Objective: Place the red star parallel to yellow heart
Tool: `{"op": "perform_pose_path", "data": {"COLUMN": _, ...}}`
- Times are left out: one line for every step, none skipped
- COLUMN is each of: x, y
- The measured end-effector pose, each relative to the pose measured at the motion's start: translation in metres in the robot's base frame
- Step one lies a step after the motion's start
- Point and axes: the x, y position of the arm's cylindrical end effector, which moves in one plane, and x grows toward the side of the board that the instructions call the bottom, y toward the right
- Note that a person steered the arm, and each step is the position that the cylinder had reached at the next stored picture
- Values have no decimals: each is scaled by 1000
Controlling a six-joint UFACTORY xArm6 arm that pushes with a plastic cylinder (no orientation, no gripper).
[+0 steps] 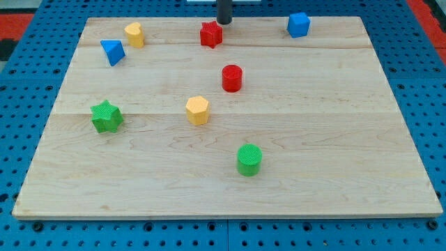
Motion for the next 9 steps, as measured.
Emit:
{"op": "perform_pose_path", "data": {"x": 0, "y": 32}}
{"op": "perform_pose_path", "data": {"x": -2, "y": 67}}
{"op": "perform_pose_path", "data": {"x": -1, "y": 105}}
{"op": "perform_pose_path", "data": {"x": -1, "y": 140}}
{"op": "perform_pose_path", "data": {"x": 12, "y": 148}}
{"op": "perform_pose_path", "data": {"x": 12, "y": 148}}
{"op": "perform_pose_path", "data": {"x": 4, "y": 138}}
{"op": "perform_pose_path", "data": {"x": -2, "y": 136}}
{"op": "perform_pose_path", "data": {"x": -1, "y": 144}}
